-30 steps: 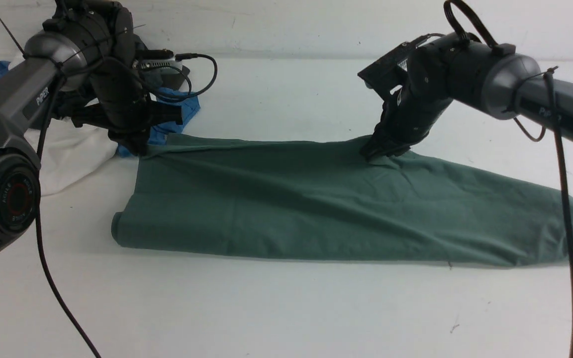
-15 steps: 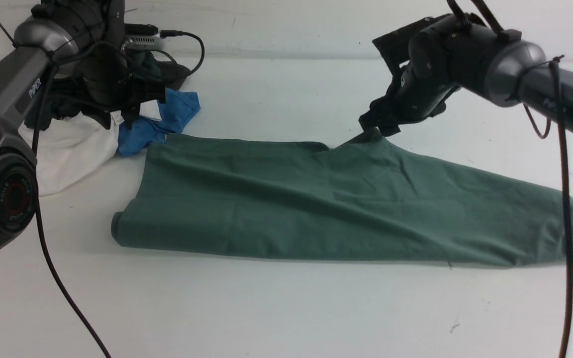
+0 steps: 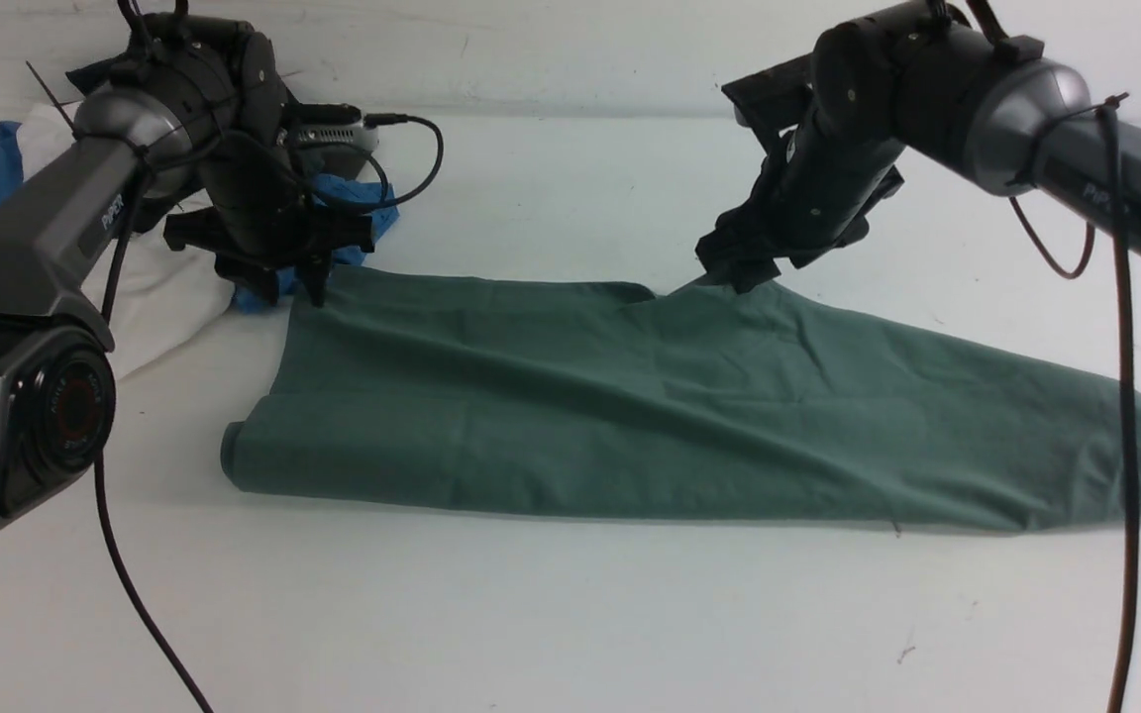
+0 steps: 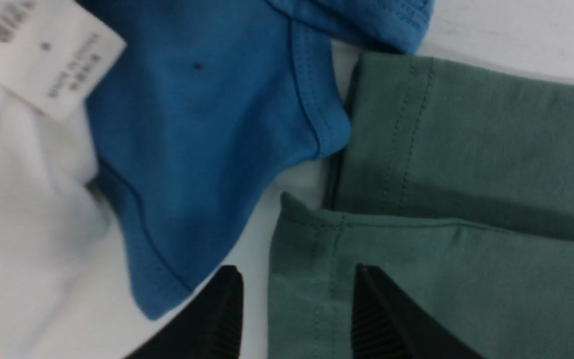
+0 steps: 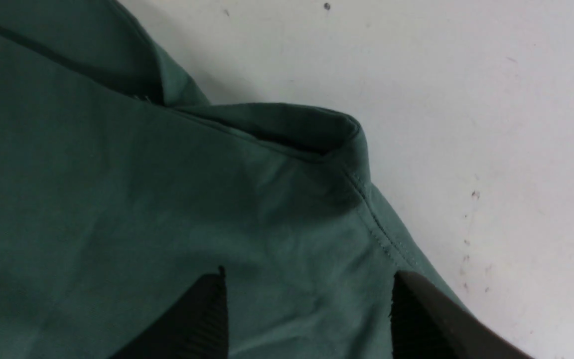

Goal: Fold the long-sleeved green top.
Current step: Use both arms to drag the lower edge of the fabric forward and fold it over the upper edge

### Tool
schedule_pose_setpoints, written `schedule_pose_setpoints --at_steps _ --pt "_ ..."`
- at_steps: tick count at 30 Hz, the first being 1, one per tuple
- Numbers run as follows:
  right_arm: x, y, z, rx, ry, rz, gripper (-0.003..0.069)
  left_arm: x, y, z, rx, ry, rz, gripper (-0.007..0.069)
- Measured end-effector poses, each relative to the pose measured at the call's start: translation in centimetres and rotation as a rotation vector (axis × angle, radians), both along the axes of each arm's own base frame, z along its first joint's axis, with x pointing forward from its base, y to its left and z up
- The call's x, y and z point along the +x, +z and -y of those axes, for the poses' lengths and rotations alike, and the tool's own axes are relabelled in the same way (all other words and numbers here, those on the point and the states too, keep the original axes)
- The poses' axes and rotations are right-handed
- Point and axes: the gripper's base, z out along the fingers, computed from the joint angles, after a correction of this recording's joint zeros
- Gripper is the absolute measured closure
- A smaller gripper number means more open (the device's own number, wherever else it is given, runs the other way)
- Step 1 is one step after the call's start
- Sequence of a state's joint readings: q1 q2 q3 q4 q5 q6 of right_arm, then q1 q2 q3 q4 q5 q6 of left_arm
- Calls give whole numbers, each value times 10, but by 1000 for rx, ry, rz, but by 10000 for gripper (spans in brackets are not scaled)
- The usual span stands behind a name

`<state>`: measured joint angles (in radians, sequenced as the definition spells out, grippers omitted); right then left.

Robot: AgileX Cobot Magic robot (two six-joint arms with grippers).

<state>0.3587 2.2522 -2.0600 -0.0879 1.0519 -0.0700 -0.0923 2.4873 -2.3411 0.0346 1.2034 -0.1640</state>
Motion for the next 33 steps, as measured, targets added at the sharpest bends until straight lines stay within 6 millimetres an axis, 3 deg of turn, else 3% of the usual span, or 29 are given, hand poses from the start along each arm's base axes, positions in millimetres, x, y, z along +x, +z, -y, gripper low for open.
schedule_pose_setpoints --at_steps 3,11,16,17,19,20,21,22,23,24,29,33 --pt "1 0 0 3 1 8 242 3 -14 1 -11 0 -12 206" --pt "1 0 0 11 -15 5 242 13 -19 4 -42 2 79 168" --pt "5 0 14 45 -65 -8 242 13 -23 10 -118 14 72 261" --pt "7 -1 22 71 -90 -28 242 13 -24 11 -123 13 63 333" --pt "7 -1 28 102 -109 -52 242 12 -25 11 -123 10 58 412" --pt "8 -1 29 103 -110 -54 242 12 -25 11 -122 9 57 412" --pt "7 -2 31 123 -106 -69 242 12 -25 11 -121 -3 50 481" --pt "8 -2 31 126 -108 -70 242 11 -26 11 -121 -5 47 490" --pt "7 -2 31 135 -103 -73 242 11 -26 12 -121 -19 38 559" --pt "7 -2 30 137 -101 -74 242 10 -25 12 -119 -31 36 579" --pt "7 -1 30 133 -78 -71 242 5 -6 15 -129 -48 35 595" --pt "12 1 28 144 -59 -12 242 -3 35 23 -139 -73 104 596"
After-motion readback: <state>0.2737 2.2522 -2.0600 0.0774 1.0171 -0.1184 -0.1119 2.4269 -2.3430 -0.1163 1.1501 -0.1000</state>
